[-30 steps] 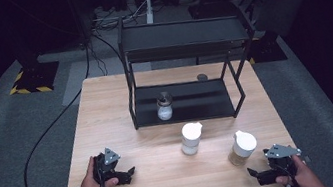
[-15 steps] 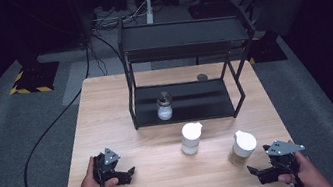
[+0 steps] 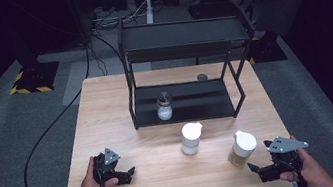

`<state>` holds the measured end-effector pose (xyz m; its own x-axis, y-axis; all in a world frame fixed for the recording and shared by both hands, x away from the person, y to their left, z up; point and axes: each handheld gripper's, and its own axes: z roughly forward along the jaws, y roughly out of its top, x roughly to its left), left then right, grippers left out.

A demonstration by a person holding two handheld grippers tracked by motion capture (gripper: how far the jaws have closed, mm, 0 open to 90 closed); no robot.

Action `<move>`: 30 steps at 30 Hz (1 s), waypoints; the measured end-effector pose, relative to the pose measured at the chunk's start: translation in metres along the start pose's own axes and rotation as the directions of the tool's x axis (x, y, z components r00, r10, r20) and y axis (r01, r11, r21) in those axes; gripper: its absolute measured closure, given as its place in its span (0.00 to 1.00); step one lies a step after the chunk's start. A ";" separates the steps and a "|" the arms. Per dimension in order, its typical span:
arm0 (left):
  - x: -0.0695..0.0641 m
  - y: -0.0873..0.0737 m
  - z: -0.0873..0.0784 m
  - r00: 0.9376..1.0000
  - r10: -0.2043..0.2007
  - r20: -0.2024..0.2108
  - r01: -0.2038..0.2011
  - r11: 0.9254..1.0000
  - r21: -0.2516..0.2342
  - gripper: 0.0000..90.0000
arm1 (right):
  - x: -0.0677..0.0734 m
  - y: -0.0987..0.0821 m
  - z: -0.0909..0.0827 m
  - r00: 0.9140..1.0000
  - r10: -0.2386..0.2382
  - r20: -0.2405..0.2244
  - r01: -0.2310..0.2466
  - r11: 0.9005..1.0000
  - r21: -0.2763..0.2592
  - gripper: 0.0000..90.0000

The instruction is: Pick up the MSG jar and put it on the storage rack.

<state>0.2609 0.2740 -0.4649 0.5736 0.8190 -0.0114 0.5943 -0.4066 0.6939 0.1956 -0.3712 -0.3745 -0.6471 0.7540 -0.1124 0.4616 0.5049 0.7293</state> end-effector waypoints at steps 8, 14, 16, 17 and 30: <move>0.000 0.000 0.000 1.000 0.000 0.000 0.000 1.000 0.000 0.00 | 0.003 0.013 -0.009 1.000 -0.024 -0.008 0.024 0.999 -0.029 0.02; 0.000 0.000 0.000 1.000 0.000 0.000 0.000 1.000 0.000 0.00 | 0.004 0.022 -0.011 0.999 -0.043 -0.031 0.042 0.998 -0.046 0.02; 0.000 0.000 0.000 1.000 -0.001 0.000 0.001 1.000 0.001 0.00 | 0.005 0.025 -0.011 0.998 -0.051 -0.039 0.049 0.997 -0.053 0.02; 0.000 0.000 0.000 1.000 -0.002 0.000 0.002 1.000 0.001 0.00 | 0.005 0.026 -0.010 0.998 -0.054 -0.045 0.051 0.997 -0.057 0.02; 0.000 0.000 0.000 1.000 -0.003 0.000 0.003 1.000 0.002 0.00 | 0.010 0.052 0.001 0.989 -0.095 -0.110 0.088 0.994 -0.068 0.02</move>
<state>0.2608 0.2739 -0.4646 0.5720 0.8201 -0.0132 0.5972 -0.4054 0.6921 0.2137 -0.3370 -0.3388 -0.7509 0.6519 -0.1057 0.3612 0.5394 0.7606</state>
